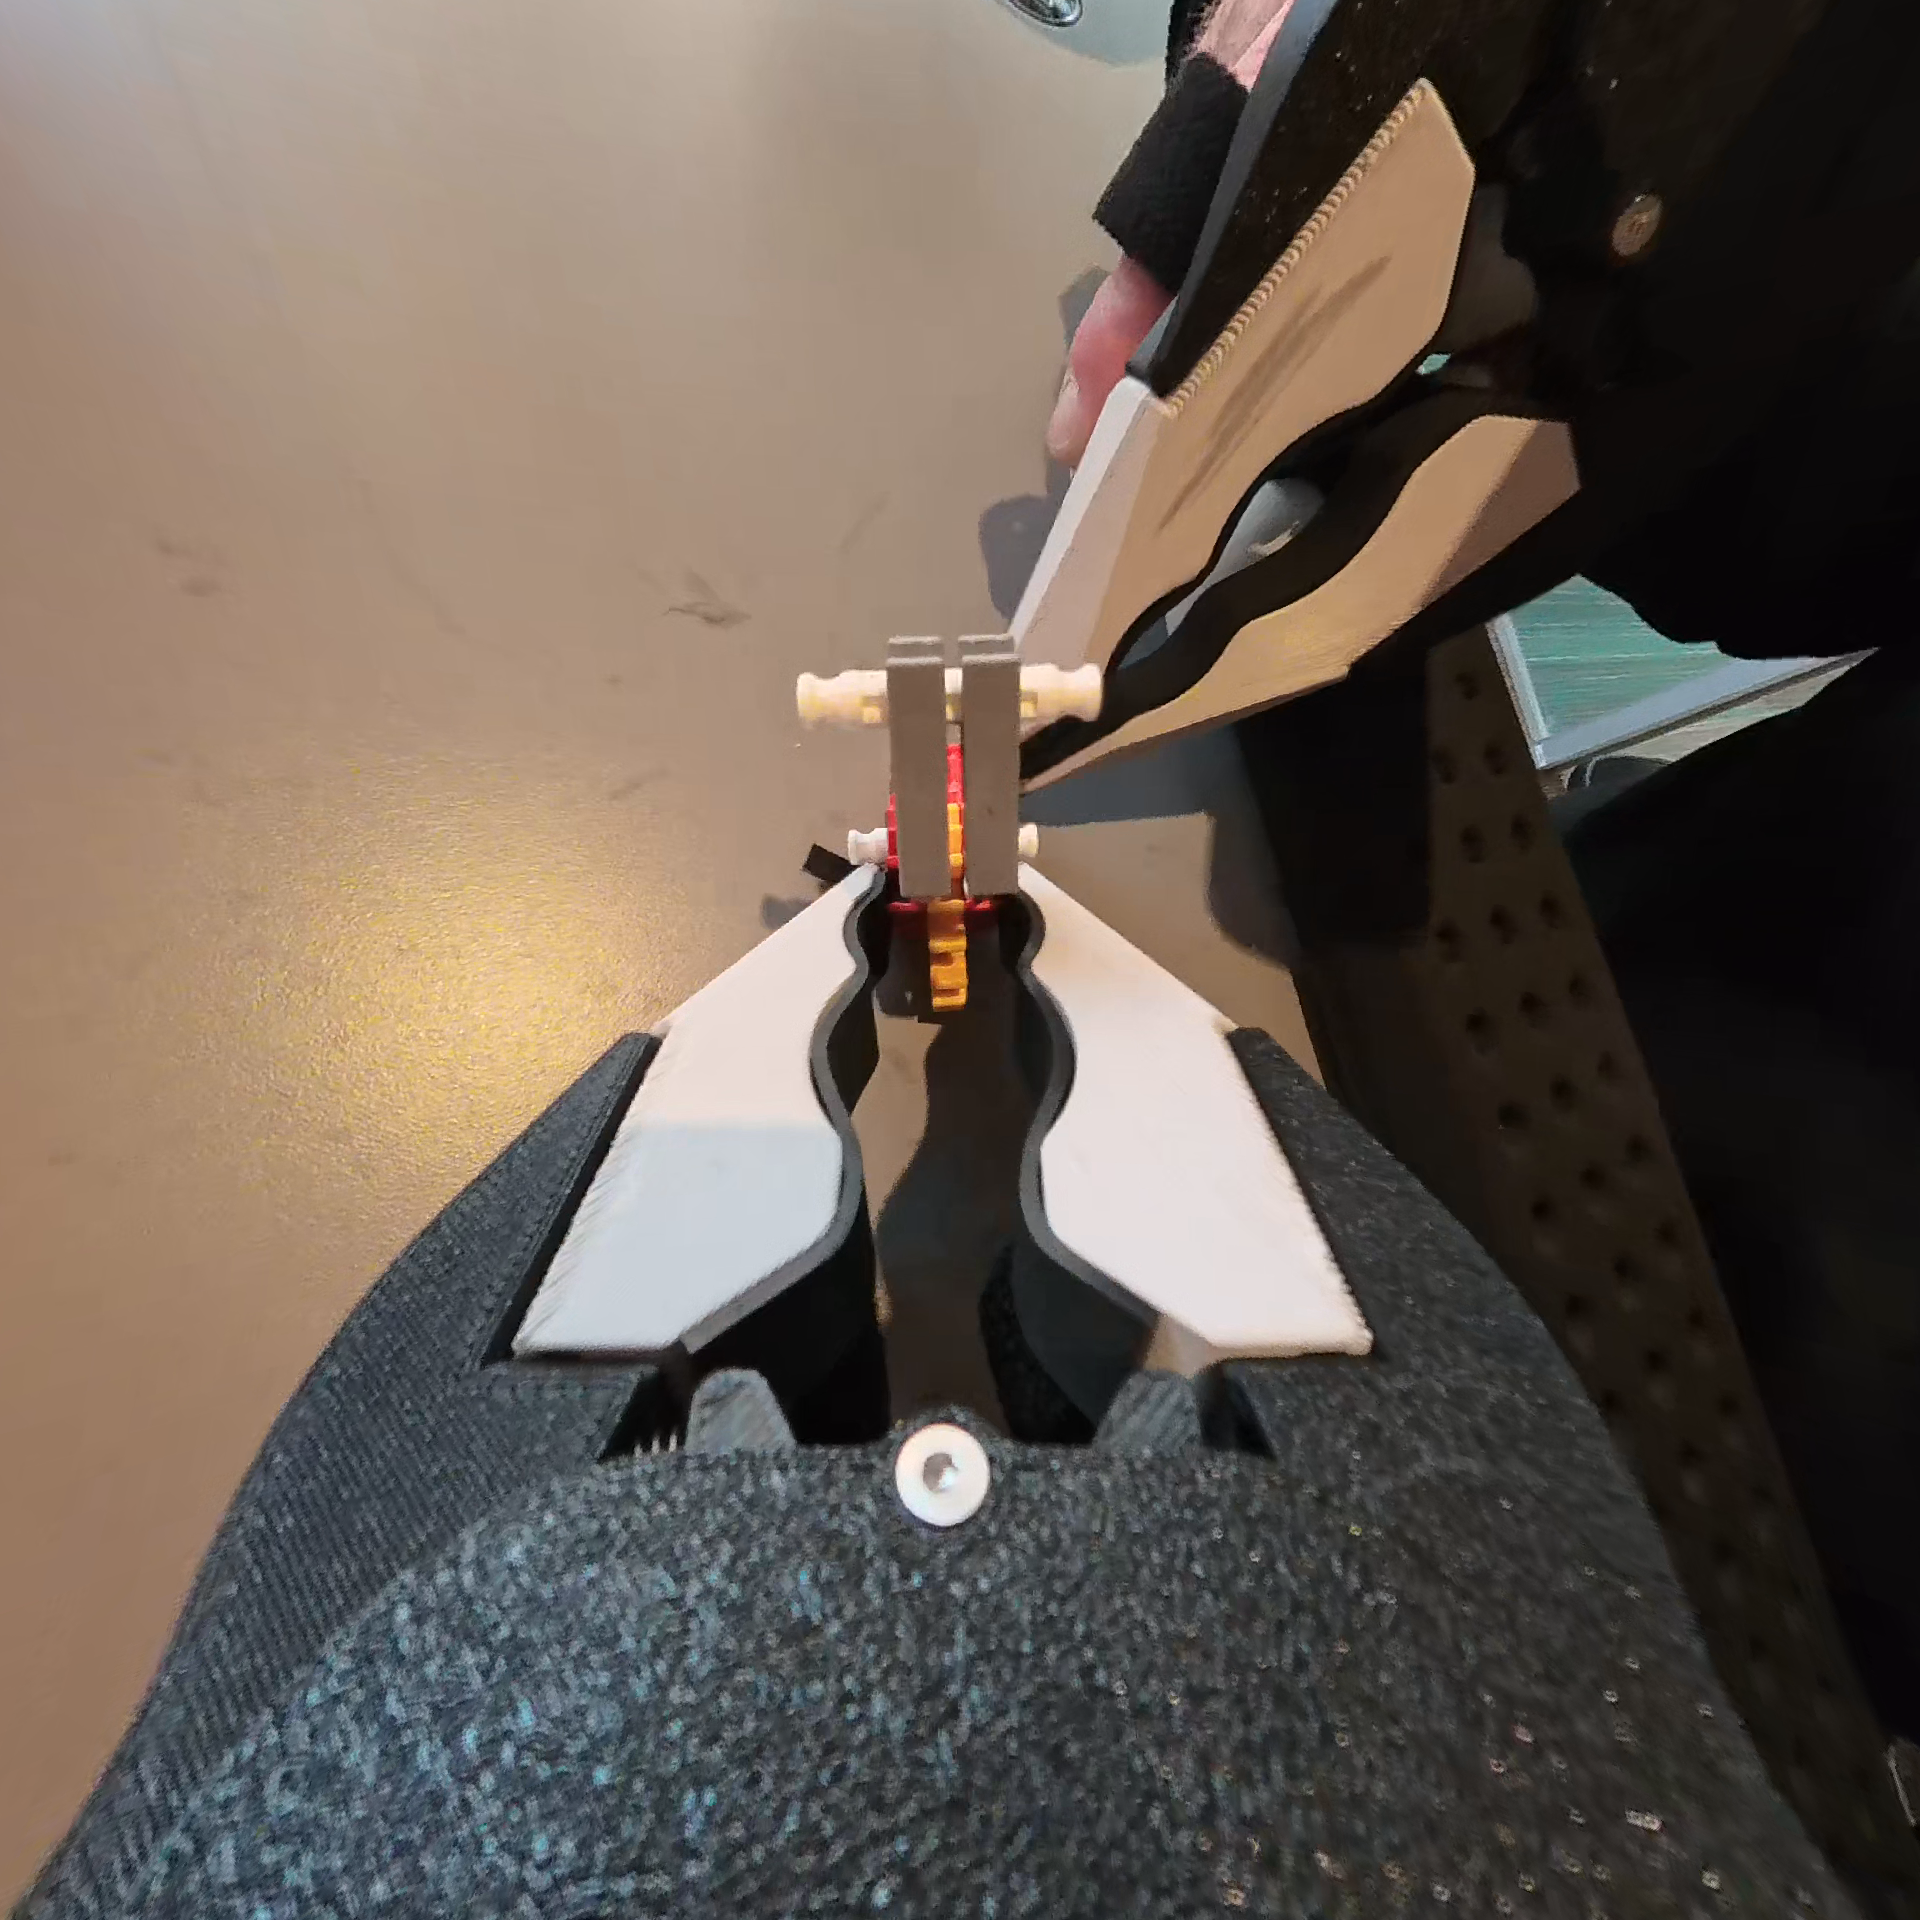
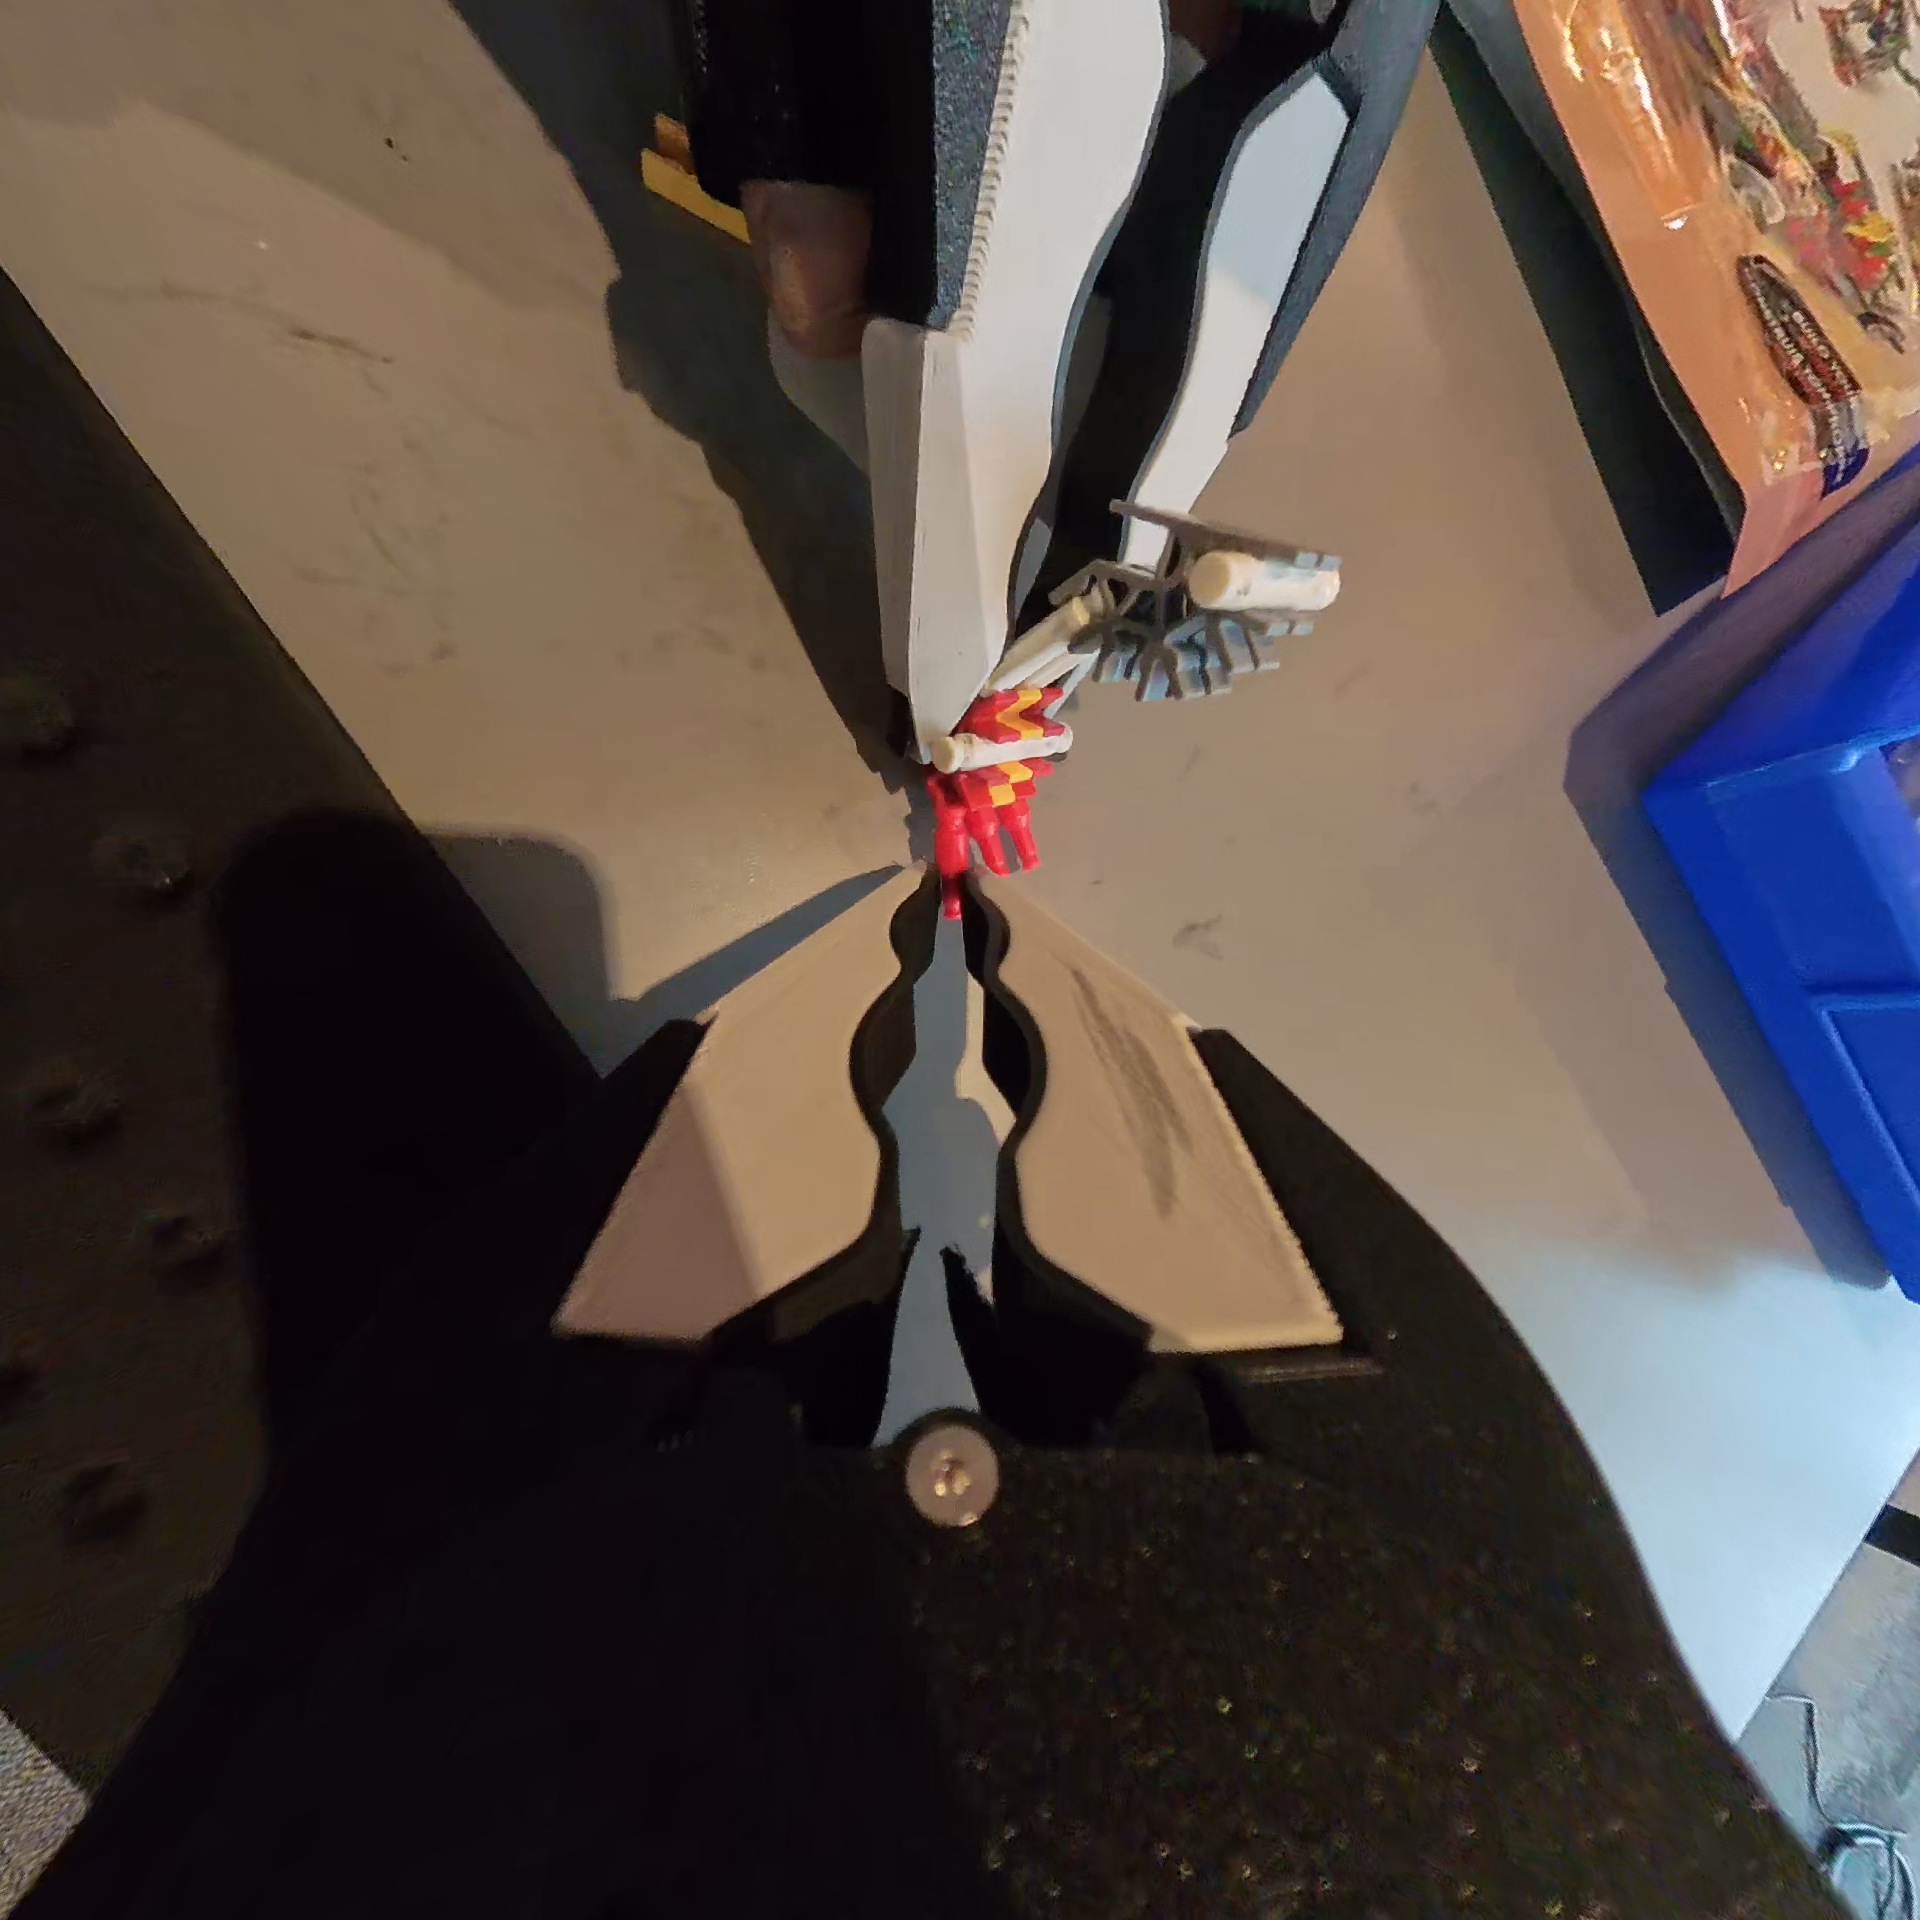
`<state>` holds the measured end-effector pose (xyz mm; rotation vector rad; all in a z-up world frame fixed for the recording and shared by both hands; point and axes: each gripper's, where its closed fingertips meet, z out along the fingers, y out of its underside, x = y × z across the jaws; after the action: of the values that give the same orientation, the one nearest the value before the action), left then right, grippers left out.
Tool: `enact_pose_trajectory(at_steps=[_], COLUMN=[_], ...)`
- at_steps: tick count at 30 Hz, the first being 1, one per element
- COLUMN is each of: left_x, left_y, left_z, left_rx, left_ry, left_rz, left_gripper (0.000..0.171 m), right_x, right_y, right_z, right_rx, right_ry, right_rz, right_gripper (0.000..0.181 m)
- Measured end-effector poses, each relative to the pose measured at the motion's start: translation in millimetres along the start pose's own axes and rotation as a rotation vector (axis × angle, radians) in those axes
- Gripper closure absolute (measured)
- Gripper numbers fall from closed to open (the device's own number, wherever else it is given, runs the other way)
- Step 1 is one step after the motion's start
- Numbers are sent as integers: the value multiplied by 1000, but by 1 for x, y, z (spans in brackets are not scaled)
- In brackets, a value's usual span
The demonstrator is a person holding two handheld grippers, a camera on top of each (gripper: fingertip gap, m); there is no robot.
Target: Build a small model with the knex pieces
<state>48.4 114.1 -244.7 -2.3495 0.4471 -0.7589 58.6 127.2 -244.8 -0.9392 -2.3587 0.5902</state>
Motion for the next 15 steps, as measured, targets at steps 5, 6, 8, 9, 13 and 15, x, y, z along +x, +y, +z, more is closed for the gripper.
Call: enact_pose_trajectory(at_steps=[5,6,8,9,13,15], left_x=[0,0,0,0,0,-1], left_y=[0,0,0,0,0,0], left_z=[0,0,0,0,0,0], left_rx=[1,0,0,0,0,-1], left_ry=[12,11,11,13,11,8], left_rz=[-14,-11,-11,-12,-9,-4], left_gripper=[154,154,154,154,154,154], right_x=[1,0,-3,-2,3,2], right_y=[-1,-1,-2,-4,-4,-4], right_z=[0,0,0,0,1,2], right_rx=[-14,-17,-16,-13,-38,-60], right_ry=[-2,-6,-17,-15,11,19], right_rz=[-14,-20,-31,-34,-32,-49], right_gripper=[178,178,179,179,181,181])
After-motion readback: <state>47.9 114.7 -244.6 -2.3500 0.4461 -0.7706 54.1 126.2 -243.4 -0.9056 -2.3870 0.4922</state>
